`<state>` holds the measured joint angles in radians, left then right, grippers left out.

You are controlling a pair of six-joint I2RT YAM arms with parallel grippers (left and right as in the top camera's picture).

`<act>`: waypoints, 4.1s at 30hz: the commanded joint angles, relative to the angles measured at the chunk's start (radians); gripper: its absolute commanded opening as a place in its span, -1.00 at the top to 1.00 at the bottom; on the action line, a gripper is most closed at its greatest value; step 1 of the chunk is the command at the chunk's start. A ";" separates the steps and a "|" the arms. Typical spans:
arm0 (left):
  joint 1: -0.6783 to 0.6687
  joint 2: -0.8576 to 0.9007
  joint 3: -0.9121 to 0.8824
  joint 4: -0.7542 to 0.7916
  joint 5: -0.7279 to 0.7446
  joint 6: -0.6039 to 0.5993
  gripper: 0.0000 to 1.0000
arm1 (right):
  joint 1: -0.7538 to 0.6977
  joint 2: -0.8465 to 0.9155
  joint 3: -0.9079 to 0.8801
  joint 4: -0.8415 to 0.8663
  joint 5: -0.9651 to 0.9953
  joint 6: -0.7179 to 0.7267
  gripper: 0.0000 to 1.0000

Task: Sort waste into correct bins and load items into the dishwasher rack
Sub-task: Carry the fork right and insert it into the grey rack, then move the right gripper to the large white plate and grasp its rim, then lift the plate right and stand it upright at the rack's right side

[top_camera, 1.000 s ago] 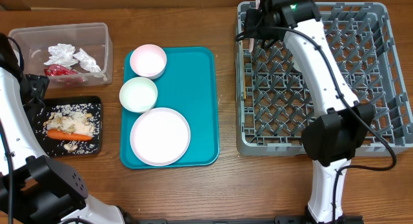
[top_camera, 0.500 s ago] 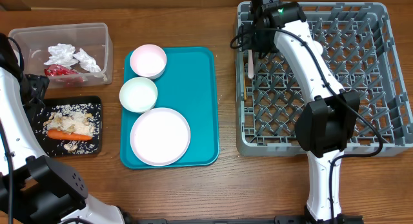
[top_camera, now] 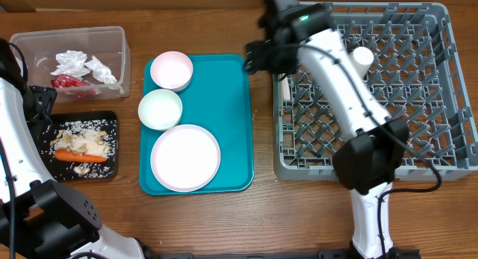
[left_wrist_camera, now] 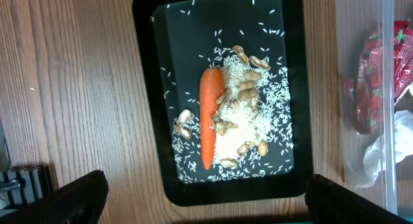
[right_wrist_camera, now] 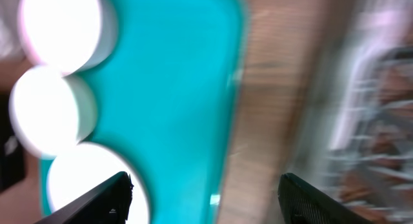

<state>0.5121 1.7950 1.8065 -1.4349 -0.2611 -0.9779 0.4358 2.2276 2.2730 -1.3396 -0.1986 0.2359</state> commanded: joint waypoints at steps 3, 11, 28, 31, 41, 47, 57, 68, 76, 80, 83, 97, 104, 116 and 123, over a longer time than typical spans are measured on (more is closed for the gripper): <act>-0.004 -0.017 -0.004 0.000 0.000 -0.021 -1.00 | 0.137 -0.037 -0.021 -0.005 -0.027 -0.002 -0.74; -0.004 -0.017 -0.004 0.000 0.000 -0.021 -0.99 | 0.282 -0.037 -0.126 -0.005 0.003 -0.002 -1.00; -0.004 -0.017 -0.004 0.000 0.000 -0.021 -1.00 | 0.322 -0.037 -0.455 0.097 0.045 -0.001 -1.00; -0.004 -0.017 -0.004 0.000 0.000 -0.021 -1.00 | 0.322 -0.036 -0.505 0.147 0.013 0.000 -0.98; -0.004 -0.017 -0.004 0.000 0.000 -0.021 -1.00 | 0.323 -0.033 -0.554 0.256 -0.027 0.009 -0.48; -0.004 -0.017 -0.004 0.001 0.000 -0.021 -1.00 | 0.329 0.010 -0.555 0.272 -0.024 0.079 0.13; -0.004 -0.016 -0.004 0.000 0.000 -0.021 -0.99 | 0.329 0.017 -0.546 0.271 -0.024 0.128 0.92; -0.004 -0.017 -0.004 0.000 0.000 -0.021 -1.00 | 0.308 -0.047 -0.406 0.089 0.023 0.127 0.92; -0.004 -0.017 -0.004 0.000 0.000 -0.021 -0.99 | 0.225 -0.262 -0.359 -0.024 0.243 0.134 0.92; -0.004 -0.017 -0.004 0.000 0.000 -0.021 -1.00 | 0.117 -0.409 -0.359 -0.055 0.385 0.139 0.92; -0.004 -0.017 -0.004 0.000 0.000 -0.021 -1.00 | 0.003 -0.510 -0.359 -0.083 0.458 0.139 0.92; -0.004 -0.017 -0.004 0.000 0.000 -0.021 -1.00 | -0.454 -0.616 -0.387 0.125 0.854 0.134 0.92; -0.004 -0.017 -0.004 0.000 0.000 -0.021 -1.00 | -0.504 -0.548 -0.407 0.297 1.133 0.036 0.92; -0.004 -0.017 -0.004 0.000 0.000 -0.021 -1.00 | -0.504 -0.368 -0.407 0.307 1.133 -0.002 0.92; -0.004 -0.017 -0.004 0.000 0.000 -0.021 -1.00 | -0.504 -0.342 -0.409 0.298 1.064 -0.001 0.92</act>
<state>0.5121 1.7950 1.8065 -1.4349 -0.2615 -0.9779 -0.0673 1.8870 1.8622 -1.0420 0.8898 0.2344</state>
